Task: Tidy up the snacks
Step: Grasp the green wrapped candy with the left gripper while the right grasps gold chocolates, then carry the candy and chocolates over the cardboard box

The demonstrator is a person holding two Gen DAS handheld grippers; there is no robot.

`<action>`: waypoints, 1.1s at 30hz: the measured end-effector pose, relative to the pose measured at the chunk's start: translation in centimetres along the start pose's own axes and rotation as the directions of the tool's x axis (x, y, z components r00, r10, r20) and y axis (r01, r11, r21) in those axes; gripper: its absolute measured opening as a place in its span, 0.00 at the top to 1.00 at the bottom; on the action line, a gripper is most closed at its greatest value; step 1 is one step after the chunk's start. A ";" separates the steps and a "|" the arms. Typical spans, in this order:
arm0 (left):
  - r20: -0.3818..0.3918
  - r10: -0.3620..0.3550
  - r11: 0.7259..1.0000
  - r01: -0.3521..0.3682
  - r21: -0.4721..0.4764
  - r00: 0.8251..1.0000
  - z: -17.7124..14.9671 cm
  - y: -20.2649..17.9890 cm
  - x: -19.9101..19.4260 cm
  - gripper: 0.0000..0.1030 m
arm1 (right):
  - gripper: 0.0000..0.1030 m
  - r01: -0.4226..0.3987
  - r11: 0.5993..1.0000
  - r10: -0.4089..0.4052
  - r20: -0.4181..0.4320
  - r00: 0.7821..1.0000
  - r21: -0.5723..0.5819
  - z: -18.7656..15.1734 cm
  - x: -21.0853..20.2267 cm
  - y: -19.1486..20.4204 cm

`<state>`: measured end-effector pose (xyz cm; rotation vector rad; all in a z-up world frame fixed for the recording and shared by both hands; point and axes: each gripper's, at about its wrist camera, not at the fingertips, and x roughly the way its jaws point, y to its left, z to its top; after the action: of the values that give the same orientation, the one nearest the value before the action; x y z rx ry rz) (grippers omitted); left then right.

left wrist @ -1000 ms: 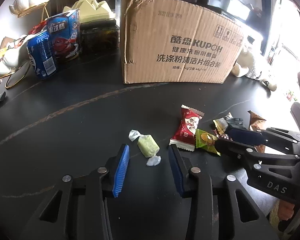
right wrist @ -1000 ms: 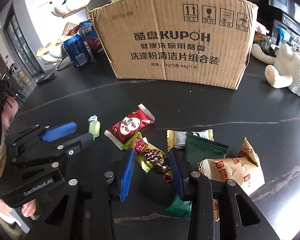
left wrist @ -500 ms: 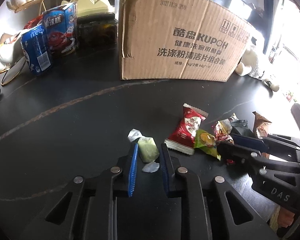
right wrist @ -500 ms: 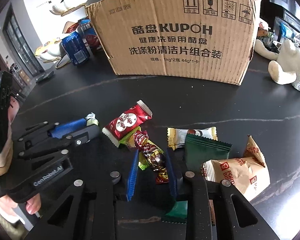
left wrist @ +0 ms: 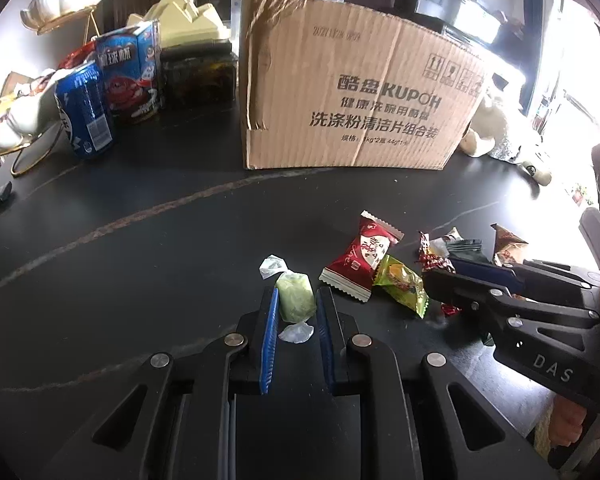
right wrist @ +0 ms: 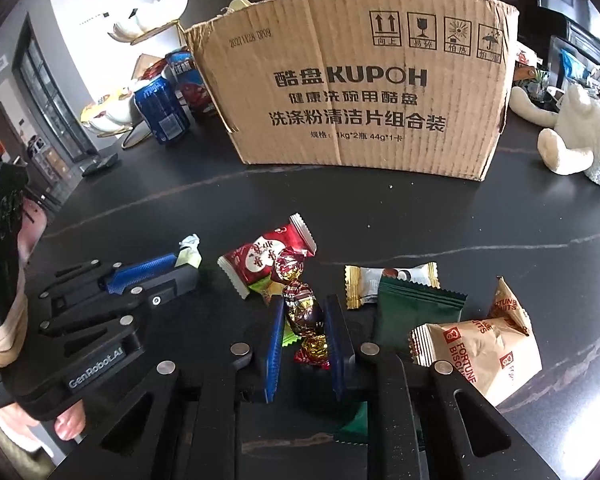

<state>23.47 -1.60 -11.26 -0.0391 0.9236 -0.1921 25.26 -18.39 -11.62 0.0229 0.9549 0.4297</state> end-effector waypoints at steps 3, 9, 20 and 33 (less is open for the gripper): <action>0.011 -0.003 1.000 0.003 -0.002 1.000 -0.1 -0.1 -0.7 0.81 | 0.80 -0.006 1.000 0.006 0.017 1.000 -0.001 0.1 -0.5 0.2; 0.046 -0.001 1.000 0.001 -0.004 0.999 0.4 -0.3 -2.4 0.81 | 0.80 -0.014 1.000 0.014 0.046 0.999 -0.002 0.3 -1.5 0.6; 0.132 -0.008 1.000 0.006 0.012 0.991 1.8 -1.0 -6.2 0.81 | 0.80 -0.014 1.000 0.015 0.121 0.993 -0.003 1.4 -4.6 1.4; 0.234 -0.038 0.998 0.025 0.059 0.971 5.2 -2.4 -10.1 0.81 | 0.80 0.014 1.000 -0.015 0.236 0.972 0.006 4.1 -9.5 1.7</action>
<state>21.31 -2.36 0.11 -0.0237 0.6809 -0.2373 23.11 -19.60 -1.41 0.0695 0.7212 0.4017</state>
